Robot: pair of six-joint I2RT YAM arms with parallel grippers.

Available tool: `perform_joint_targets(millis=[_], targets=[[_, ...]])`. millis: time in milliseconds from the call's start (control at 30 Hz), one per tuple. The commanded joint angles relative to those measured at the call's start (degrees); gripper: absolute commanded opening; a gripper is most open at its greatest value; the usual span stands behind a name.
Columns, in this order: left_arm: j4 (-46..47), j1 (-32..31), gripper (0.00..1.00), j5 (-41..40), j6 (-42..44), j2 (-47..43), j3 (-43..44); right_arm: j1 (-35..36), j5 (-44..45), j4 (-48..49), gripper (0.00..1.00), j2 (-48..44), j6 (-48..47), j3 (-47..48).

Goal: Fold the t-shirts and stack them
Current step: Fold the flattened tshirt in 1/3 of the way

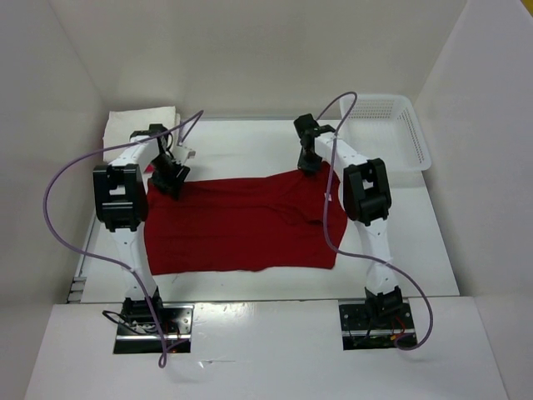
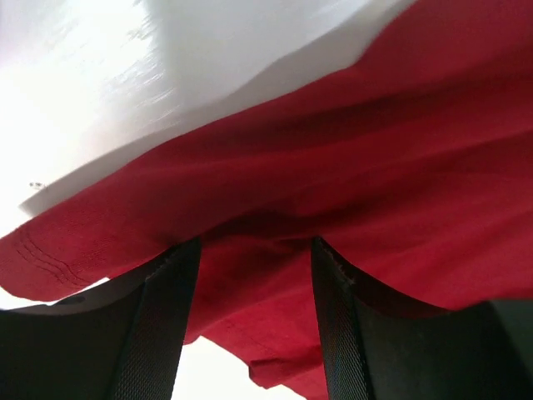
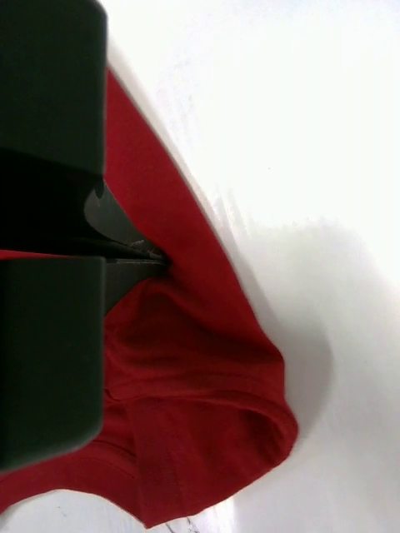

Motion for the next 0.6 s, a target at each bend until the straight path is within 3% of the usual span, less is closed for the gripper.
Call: perform_joint_targets(millis=[0,233,367,500,567], targets=[[1.91,0.56,0.63,-0.84,-1.35,0.88,-0.03,0.22,3.15,-3.84,0.00,6.31,-0.18,5.17],[3.15,0.56,0.63,-4.45,-2.40,3.70,0.66,-1.89,11.06,-9.37,0.00,15.19,0.88,24.41],[3.15,-0.58,0.66,-4.45,-2.40,4.32,1.90,-2.41,12.12,-20.01,0.00,26.52,-1.23,50.31],[2.54,-1.10,0.72,-4.97,-2.92,3.80,3.04,-2.94,8.61,-19.59,0.00,25.13,-1.13,51.42],[2.01,-1.11,0.78,-4.09,-3.45,1.43,3.74,-2.25,9.30,-19.59,0.17,20.93,-1.84,49.67]])
